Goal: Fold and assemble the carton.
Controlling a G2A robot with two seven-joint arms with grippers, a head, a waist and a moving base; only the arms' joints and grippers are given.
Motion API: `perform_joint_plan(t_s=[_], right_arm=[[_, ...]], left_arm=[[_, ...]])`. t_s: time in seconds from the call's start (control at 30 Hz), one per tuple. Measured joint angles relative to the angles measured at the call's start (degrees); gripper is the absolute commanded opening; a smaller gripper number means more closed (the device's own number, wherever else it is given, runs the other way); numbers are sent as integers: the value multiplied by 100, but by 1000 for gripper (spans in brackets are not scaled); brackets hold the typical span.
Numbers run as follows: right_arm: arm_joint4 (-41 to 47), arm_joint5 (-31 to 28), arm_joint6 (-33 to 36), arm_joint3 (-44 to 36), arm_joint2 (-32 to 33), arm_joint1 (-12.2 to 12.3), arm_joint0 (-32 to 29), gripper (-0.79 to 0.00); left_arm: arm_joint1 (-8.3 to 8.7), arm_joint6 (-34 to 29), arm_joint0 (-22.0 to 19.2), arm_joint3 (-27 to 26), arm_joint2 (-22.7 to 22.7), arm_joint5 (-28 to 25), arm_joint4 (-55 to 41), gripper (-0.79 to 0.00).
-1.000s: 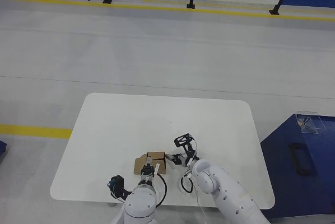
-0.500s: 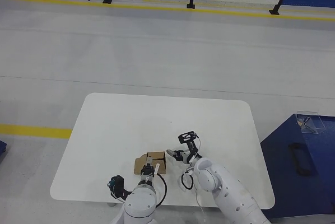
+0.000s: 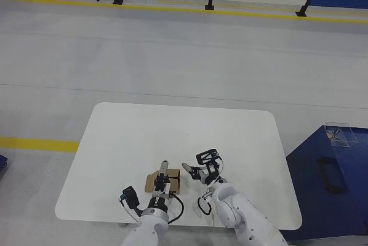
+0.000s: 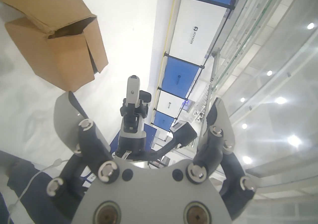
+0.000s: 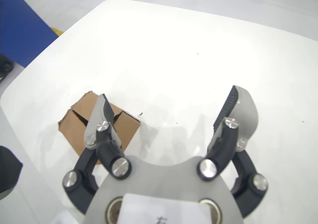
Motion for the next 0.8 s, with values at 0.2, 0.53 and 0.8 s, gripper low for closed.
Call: perform_joint_plan(t_s=[0.2, 0.53, 0.8], right_arm=[[52, -67, 25, -6, -3, -3, 3, 0], [-53, -401, -198, -153, 10, 3, -152, 0], [-290, -477, -291, 164, -173, -67, -54, 0]], left_arm=[[3, -40, 16, 6, 8, -40, 19, 0], [100, -591, 369, 18, -75, -1311, 532, 0], [261, -1554, 1103, 660, -883, -3072, 533, 0]])
